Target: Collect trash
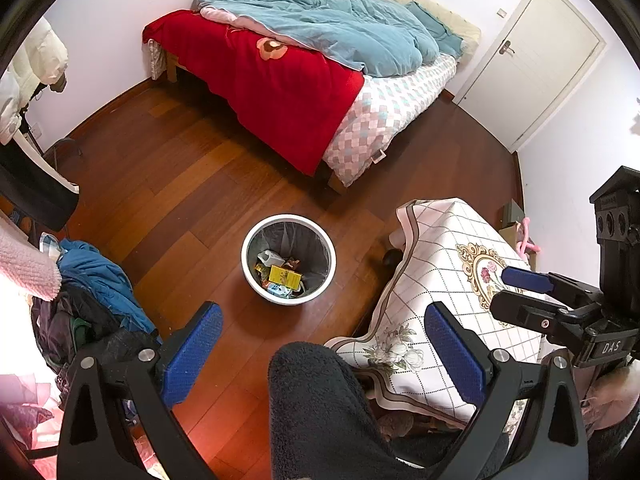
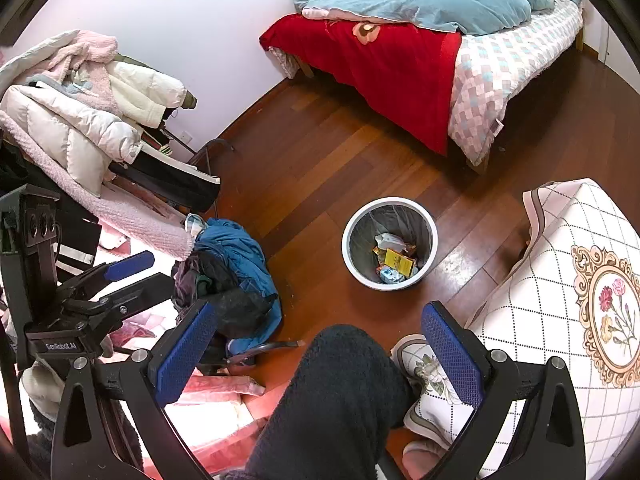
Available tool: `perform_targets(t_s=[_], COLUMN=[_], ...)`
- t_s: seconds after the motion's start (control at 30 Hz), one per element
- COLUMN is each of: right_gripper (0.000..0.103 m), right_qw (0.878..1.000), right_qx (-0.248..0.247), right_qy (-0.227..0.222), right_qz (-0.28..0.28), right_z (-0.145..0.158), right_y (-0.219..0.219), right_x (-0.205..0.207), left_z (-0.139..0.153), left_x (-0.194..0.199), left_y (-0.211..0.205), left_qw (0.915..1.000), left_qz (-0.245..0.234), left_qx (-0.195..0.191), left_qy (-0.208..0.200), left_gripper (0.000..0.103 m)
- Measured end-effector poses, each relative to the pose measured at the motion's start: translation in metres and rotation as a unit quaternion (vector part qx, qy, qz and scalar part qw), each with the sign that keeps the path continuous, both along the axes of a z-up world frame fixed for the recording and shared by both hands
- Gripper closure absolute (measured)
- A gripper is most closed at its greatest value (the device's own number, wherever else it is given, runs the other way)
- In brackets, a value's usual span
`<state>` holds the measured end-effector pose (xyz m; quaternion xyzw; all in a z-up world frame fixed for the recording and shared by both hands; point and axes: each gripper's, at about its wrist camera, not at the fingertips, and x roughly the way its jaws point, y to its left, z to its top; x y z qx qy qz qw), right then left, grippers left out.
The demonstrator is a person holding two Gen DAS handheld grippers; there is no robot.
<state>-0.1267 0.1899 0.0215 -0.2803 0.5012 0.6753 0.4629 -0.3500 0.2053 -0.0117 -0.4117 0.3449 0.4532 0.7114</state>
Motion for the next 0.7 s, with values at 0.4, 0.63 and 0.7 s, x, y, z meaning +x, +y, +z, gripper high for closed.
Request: perform_targets(t_s=[0.4,0.63,0.7], right_gripper=[0.0,0.0,0.0], right_qw=[1.0,1.0,1.0], right_qx=[0.0,-0.001,-0.001], right_qy=[0.002,0.002,0.002], right_qz=[0.003,0.003,0.003], right_z=[-0.0019,-0.0017,-0.002], right_y=[-0.0062,-0.006,-0.0057], right_x=[0.0005,0.0004,0.0005], left_z=[-0.001,-0.0015,-0.0012], left_x=[0.0029,0.0033,0.0012], left_y=[-0.0033,-0.0029,-0.0028], left_qw=[1.0,1.0,1.0], left_qz=[-0.005,-0.004,-0.001], left_qx=[0.001,0.001,0.001], left_qy=[0.0,-0.004,-0.009], left_gripper=[0.0,0.0,0.0])
